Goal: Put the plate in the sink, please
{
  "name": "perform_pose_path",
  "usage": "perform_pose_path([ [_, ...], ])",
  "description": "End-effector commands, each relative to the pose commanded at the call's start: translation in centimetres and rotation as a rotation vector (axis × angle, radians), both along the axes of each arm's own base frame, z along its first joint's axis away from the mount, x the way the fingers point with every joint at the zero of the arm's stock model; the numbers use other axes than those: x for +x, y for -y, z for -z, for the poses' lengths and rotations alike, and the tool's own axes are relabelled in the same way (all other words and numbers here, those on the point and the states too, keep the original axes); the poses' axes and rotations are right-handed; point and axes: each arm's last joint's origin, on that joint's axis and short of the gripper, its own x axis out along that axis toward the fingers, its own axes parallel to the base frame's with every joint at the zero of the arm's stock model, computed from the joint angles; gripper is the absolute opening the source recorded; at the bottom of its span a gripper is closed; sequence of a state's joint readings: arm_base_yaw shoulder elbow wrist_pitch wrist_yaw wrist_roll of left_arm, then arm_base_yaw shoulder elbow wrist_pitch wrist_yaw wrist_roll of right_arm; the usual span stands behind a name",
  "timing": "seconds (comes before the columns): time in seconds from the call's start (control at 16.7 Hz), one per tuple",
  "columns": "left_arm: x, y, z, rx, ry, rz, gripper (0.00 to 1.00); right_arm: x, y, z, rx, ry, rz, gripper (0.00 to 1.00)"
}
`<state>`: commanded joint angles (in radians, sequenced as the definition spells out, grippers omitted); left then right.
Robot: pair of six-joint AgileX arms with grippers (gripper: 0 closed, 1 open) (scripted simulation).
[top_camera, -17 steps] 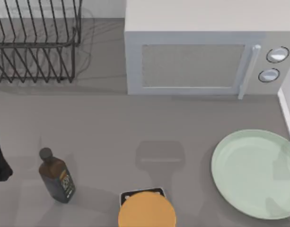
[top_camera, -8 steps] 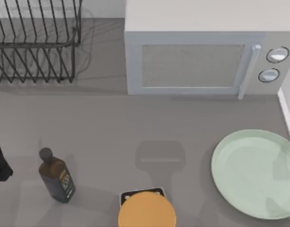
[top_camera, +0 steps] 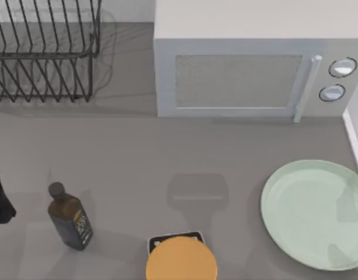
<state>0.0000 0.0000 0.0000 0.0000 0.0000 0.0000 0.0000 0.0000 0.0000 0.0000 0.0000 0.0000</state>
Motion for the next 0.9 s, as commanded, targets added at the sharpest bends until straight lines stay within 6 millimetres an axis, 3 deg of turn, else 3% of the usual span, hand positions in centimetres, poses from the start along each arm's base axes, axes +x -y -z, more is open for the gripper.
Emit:
perform_pose_path([
  [0.24, 0.0, 0.0, 0.0, 0.000, 0.000, 0.000, 1.00, 0.0, -0.1, -0.2, 0.005, -0.009, -0.005, 1.00],
  [0.42, 0.0, 0.0, 0.0, 0.000, 0.000, 0.000, 1.00, 0.2, -0.5, -1.7, 0.044, -0.088, -0.043, 1.00],
  [0.66, 0.0, 0.0, 0.0, 0.000, 0.000, 0.000, 1.00, 1.6, -1.8, -5.0, 0.122, -0.325, -0.119, 1.00],
  [0.9, 0.0, 0.0, 0.0, 0.000, 0.000, 0.000, 1.00, 5.3, -4.5, -7.9, 0.177, -0.670, -0.171, 1.00],
])
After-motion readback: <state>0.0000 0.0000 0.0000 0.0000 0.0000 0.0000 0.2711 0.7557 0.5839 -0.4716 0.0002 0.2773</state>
